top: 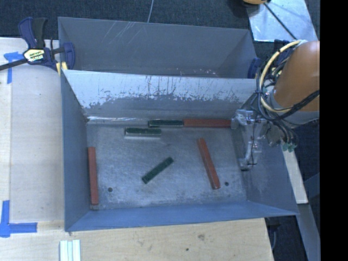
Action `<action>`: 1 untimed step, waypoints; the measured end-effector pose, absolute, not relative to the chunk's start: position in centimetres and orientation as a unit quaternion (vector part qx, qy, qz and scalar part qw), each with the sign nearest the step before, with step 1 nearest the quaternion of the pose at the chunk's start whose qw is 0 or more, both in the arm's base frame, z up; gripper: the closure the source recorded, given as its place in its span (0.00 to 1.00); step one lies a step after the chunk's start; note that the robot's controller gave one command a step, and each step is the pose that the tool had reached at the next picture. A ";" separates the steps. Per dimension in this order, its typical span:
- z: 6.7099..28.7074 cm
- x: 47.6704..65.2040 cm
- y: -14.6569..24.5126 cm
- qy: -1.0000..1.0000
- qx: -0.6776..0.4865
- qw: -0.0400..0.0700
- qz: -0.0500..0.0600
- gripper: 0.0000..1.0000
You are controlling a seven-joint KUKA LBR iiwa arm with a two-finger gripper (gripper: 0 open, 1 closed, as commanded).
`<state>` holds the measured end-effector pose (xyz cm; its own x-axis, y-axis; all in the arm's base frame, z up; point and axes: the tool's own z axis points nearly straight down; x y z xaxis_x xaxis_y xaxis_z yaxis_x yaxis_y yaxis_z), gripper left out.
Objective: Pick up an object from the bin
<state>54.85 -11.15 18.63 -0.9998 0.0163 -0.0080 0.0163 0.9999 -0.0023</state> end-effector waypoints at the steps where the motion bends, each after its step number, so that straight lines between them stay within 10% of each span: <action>1: 16.6 54.5 -10.0 1.000 0.012 0.001 0.000 0.00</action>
Offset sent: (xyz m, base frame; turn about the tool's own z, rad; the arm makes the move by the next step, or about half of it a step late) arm -0.0155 0.0110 -0.1163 0.0857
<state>54.50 -9.97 16.56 -0.9997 0.0245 -0.0014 0.0245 0.9997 0.0000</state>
